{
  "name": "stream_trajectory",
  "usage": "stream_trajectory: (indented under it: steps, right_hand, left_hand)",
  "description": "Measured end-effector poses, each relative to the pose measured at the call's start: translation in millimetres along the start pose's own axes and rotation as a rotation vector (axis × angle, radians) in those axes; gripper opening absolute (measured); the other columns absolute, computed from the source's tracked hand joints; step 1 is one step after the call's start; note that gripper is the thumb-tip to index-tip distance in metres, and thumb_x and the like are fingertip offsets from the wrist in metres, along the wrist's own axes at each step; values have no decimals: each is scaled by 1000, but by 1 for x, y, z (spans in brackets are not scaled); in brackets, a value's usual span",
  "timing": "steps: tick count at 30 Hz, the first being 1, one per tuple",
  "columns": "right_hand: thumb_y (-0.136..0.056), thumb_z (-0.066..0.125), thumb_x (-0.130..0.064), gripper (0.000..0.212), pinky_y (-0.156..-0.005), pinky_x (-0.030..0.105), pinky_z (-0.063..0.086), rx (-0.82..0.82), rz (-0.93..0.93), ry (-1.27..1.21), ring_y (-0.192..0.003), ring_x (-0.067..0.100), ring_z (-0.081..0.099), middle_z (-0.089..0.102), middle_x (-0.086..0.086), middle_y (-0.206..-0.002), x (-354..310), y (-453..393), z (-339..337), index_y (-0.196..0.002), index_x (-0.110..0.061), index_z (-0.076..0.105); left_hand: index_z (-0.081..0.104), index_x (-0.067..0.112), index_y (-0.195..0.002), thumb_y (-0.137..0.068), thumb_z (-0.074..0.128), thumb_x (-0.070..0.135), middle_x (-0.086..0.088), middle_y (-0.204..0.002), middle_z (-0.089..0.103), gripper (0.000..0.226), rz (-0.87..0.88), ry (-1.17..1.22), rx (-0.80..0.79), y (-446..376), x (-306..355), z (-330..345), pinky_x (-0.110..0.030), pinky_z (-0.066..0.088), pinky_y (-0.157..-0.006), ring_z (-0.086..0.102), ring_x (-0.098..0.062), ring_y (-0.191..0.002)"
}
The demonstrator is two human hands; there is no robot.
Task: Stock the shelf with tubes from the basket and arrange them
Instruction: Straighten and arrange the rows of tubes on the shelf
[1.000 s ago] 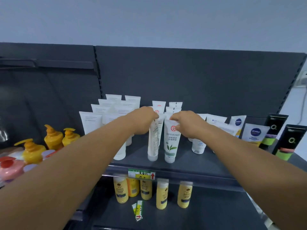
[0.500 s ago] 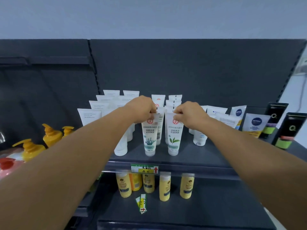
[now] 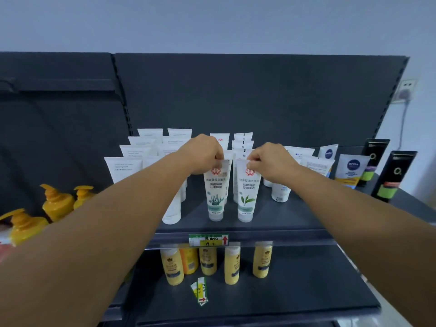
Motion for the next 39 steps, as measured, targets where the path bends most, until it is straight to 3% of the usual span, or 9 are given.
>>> stream_trajectory:
  steps: [3,8,11,14,20,23,31,35,39]
  right_hand:
    - [-88,60,-20,17,-53,25,38,-58,-24,-2,-63,15,48,58,-1,-66,-3,-2,-1,-84,-8,72]
    - [-91,55,-37,34,-52,27,36,-32,-62,-39,-54,13,43,53,-2,-62,1,-18,-15,-65,-16,61]
    - [-93,54,-21,18,-74,27,49,-8,-101,-8,-83,13,61,69,-6,-98,7,-38,-22,-96,-22,72]
    - [-91,53,-10,27,-87,27,48,-83,-138,70,-102,13,59,65,-6,-116,11,-58,-19,-101,-26,72]
    - [-92,46,-4,37,-78,15,38,-216,-220,103,-96,5,54,67,-13,-113,10,-84,-8,-98,-26,76]
    - [-90,48,0,37,-70,12,40,-275,-259,115,-87,4,53,64,-19,-88,8,-88,-8,-106,-21,74]
    - [-86,69,-23,12,-74,22,43,-221,-351,200,-85,7,51,50,-16,-82,4,-93,-7,-97,-24,75]
    - [-86,69,-30,13,-85,32,49,-194,-334,205,-94,10,53,54,-14,-92,3,-91,-6,-96,-25,75]
    - [-89,65,-25,16,-85,37,53,-171,-311,173,-92,16,63,70,-7,-94,1,-88,-4,-97,-18,75]
  left_hand:
    - [74,17,-100,-88,65,29,2,-103,71,18,8,4,-34,-5,1,1,-33,53,-80,61,-16,-87]
    - [77,21,-94,-86,65,40,8,-96,71,24,-39,135,45,-14,-4,-19,-29,53,-78,65,-13,-88]
    - [75,18,-103,-87,66,28,8,-107,70,20,-58,103,95,-24,-10,-31,-25,49,-83,60,-7,-90]
    - [73,16,-107,-86,69,25,6,-111,69,23,-86,48,42,-40,-13,-29,-24,47,-82,57,-8,-90]
    - [76,19,-100,-82,72,23,4,-107,70,18,-90,-25,-104,-67,-13,-9,-29,51,-86,63,-15,-97]
    - [74,17,-103,-85,69,21,3,-108,69,19,-72,-97,-114,-73,-14,-5,-27,50,-82,62,-16,-96]
    - [60,27,-109,-90,55,8,8,-98,49,27,-13,-52,-159,-69,-14,-7,-21,47,-65,63,-8,-69]
    - [67,20,-119,-90,55,2,2,-118,65,36,69,-138,-189,-67,-10,-7,-17,40,-76,60,-10,-96]
    - [73,22,-108,-86,68,21,4,-105,60,22,84,-196,-141,-69,-13,-4,-22,37,-74,53,-11,-95]
Point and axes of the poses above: each hand's wrist, its own y-axis away from the middle knuckle, its own z-axis out of the palm, x = y × z, the point moved 5 cm from there along -y, towards the middle knuckle
